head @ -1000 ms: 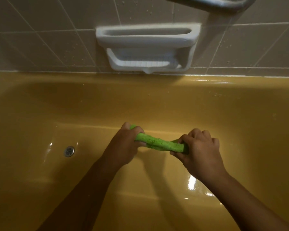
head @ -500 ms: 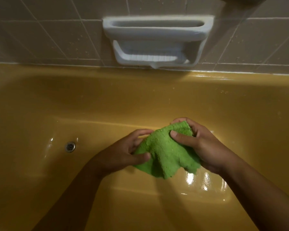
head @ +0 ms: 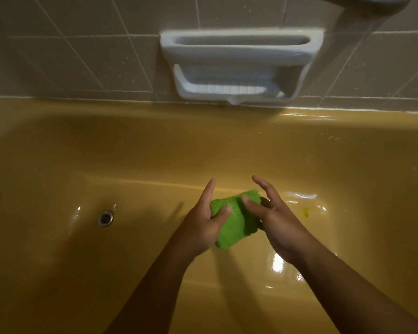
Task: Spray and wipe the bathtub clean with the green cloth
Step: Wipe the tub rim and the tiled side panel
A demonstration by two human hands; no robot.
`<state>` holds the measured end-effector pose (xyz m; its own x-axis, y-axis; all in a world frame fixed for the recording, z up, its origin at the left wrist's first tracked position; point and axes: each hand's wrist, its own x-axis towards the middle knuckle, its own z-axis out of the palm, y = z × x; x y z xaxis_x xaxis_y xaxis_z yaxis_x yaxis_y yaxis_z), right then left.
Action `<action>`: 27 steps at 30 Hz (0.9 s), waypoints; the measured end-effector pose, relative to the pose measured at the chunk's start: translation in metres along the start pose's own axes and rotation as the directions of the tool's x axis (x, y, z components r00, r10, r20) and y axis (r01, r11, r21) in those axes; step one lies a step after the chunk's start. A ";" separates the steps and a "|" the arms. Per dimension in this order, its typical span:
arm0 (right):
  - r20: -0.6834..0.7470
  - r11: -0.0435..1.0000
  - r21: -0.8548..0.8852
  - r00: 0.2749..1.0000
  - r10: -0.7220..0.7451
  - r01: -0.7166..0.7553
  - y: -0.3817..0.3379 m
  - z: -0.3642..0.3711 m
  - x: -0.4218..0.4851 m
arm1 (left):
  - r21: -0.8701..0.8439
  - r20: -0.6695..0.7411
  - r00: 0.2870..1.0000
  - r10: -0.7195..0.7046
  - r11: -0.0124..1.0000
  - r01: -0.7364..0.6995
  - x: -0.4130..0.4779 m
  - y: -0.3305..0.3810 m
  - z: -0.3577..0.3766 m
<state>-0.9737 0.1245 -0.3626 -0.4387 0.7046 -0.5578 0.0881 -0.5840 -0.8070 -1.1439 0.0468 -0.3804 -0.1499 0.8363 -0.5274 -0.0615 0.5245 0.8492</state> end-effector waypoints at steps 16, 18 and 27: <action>0.080 0.844 -0.498 0.979 -0.185 0.200 -0.009 -0.024 0.079 | -0.205 -0.074 0.997 -0.001 0.979 -0.014 0.072 -0.005 -0.008; 0.050 0.675 -0.711 0.972 -0.231 0.197 -0.007 -0.031 0.094 | 0.085 -0.166 0.977 0.132 0.989 -0.119 0.090 -0.008 -0.006; -0.117 0.286 -0.958 0.884 -0.454 0.020 0.025 -0.055 0.177 | 0.742 -0.334 0.838 0.432 0.669 -0.050 0.182 -0.019 0.029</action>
<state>-0.9997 0.2575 -0.4921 -0.3232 0.9345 -0.1494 0.8731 0.2336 -0.4280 -1.1411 0.1939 -0.4933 -0.4817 0.8739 -0.0654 0.6981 0.4278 0.5742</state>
